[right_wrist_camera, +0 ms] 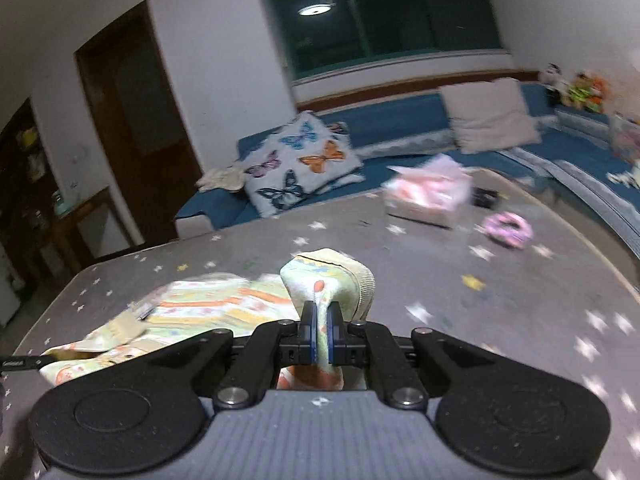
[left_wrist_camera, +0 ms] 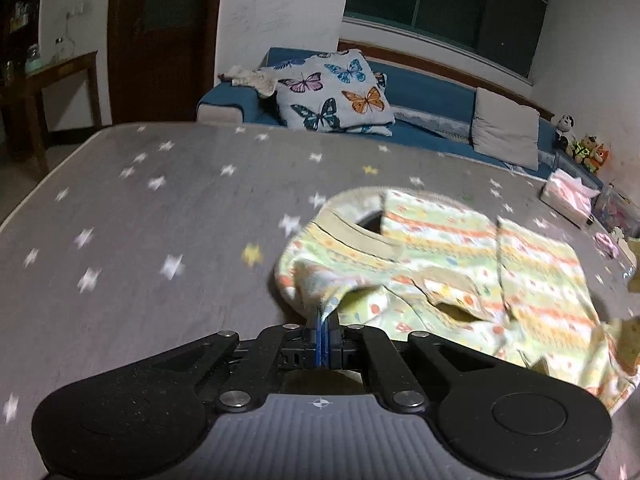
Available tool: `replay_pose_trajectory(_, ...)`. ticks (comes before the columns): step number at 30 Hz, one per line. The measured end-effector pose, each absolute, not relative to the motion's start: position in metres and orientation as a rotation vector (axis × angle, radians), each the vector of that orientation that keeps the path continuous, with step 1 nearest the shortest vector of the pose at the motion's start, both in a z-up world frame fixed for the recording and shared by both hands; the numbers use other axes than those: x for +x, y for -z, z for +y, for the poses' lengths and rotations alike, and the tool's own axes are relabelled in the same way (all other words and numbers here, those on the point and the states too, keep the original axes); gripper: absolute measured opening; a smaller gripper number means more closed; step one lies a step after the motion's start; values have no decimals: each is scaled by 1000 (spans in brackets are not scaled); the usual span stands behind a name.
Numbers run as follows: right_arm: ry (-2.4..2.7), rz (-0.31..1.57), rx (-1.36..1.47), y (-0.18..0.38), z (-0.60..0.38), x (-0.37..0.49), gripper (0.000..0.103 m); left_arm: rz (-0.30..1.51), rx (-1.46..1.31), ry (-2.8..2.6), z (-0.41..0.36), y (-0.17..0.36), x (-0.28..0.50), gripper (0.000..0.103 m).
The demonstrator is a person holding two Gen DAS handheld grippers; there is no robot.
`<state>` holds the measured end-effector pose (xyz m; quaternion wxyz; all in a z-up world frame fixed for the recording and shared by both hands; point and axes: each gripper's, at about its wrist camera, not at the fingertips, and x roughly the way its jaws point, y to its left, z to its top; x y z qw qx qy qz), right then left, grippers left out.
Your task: Fold clothes
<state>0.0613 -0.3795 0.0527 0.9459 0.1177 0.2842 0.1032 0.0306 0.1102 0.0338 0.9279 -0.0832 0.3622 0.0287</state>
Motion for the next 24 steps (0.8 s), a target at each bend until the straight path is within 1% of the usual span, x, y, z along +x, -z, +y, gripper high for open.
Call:
replay_pose_trajectory(4,-104,654,277,-33,-412,29,5,811,-106,-37,103,-27,6,2)
replay_pose_trajectory(5,-74,675,281,-28,-418,25,8,820,-100,-28,103,-27,4,3)
replay_pose_trajectory(6,-44,696,284,-23,-424,21,8,825,-91,-20,103,-29,2,7)
replay_pose_trajectory(8,0,704,258,-22,-432,17,11,814,-63,-25,103,-36,-1,8)
replay_pose_trajectory(9,21,706,244,-22,-435,15,11,801,-48,-26,103,-41,-1,15)
replay_pose_trajectory(10,33,700,236,-24,-438,14,11,783,-33,-29,102,-46,-1,25)
replay_pose_trajectory(12,26,689,214,-31,-435,16,14,747,-9,-26,102,-54,2,33)
replay_pose_trajectory(13,14,684,203,-34,-433,17,17,732,0,-20,101,-57,6,33)
replay_pose_trajectory(15,-33,686,189,-36,-421,28,28,718,5,-1,96,-60,19,33)
replay_pose_trajectory(19,-148,712,171,-32,-391,58,30,712,16,55,81,-56,56,33)
replay_pose_trajectory(24,-249,757,156,-21,-353,106,32,747,27,79,65,-42,118,33)
